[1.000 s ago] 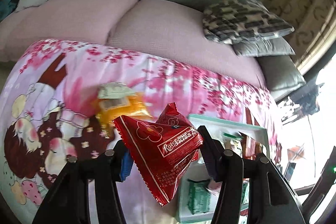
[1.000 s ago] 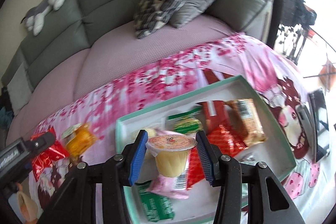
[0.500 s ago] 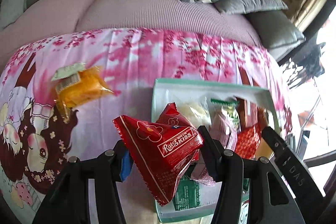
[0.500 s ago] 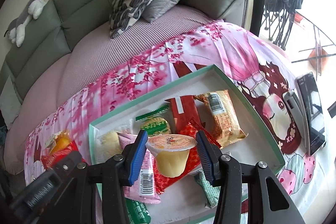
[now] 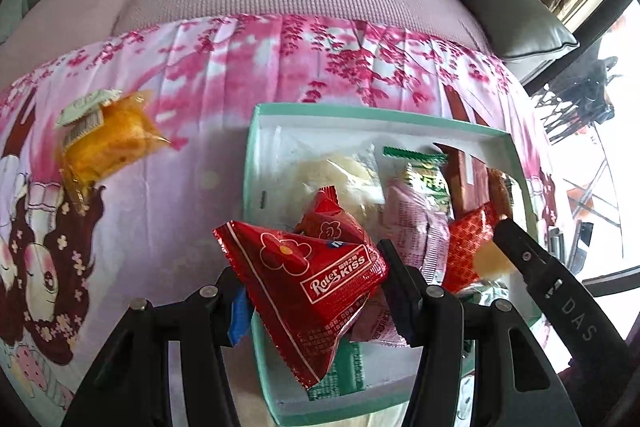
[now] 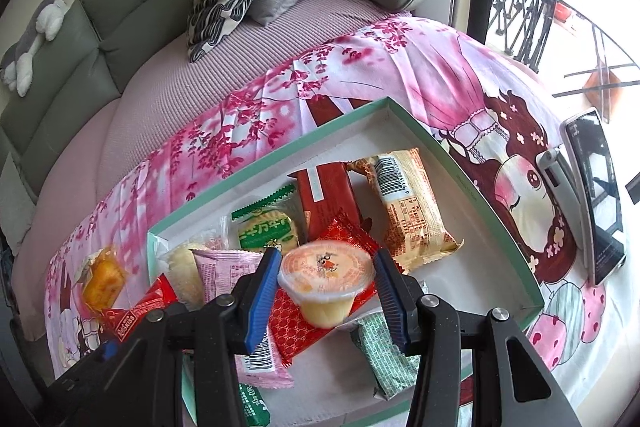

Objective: Organize snacks
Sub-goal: 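Carry red packet with left tool while right tool carries jelly cup, release into tray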

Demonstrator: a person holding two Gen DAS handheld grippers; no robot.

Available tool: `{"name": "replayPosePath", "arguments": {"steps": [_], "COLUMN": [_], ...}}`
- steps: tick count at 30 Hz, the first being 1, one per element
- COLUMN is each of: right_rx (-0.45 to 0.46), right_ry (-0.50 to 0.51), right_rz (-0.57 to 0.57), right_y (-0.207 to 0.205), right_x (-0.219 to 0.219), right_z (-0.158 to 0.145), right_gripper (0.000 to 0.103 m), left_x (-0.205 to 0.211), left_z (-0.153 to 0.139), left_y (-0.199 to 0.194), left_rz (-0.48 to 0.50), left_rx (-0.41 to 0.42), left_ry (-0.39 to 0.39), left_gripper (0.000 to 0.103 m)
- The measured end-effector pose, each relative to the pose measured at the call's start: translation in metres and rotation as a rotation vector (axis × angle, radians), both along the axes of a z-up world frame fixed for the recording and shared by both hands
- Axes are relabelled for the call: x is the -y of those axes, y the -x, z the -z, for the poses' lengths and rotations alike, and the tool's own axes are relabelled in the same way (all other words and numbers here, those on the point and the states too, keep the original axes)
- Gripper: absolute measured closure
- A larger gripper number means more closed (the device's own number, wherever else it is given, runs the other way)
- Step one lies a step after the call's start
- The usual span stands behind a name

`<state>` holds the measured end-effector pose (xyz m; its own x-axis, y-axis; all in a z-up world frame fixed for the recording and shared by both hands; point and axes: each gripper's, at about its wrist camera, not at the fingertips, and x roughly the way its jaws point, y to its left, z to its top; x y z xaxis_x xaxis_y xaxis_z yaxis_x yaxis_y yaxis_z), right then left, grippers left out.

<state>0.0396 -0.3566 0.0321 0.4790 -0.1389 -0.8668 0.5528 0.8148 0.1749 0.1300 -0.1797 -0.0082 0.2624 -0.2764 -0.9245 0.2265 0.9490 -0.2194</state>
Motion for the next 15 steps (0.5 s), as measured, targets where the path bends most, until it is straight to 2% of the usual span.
{"name": "replayPosePath", "arguments": {"steps": [11,15], "right_rx": [-0.021,-0.032], "right_ry": [0.008,0.025], "right_rz": [0.006,0.012], "right_y": [-0.002,-0.003], "right_x": [0.0,0.001], "right_z": [0.003,0.003], "right_gripper": [0.052,0.038], "left_x": [0.008,0.008], "left_z": [0.017,0.026], "left_y": [0.001,0.0], "left_rz": [0.025,0.01], "left_rx": [-0.06,-0.076], "left_ry": [0.006,-0.02], "left_gripper": [0.045,0.045]}}
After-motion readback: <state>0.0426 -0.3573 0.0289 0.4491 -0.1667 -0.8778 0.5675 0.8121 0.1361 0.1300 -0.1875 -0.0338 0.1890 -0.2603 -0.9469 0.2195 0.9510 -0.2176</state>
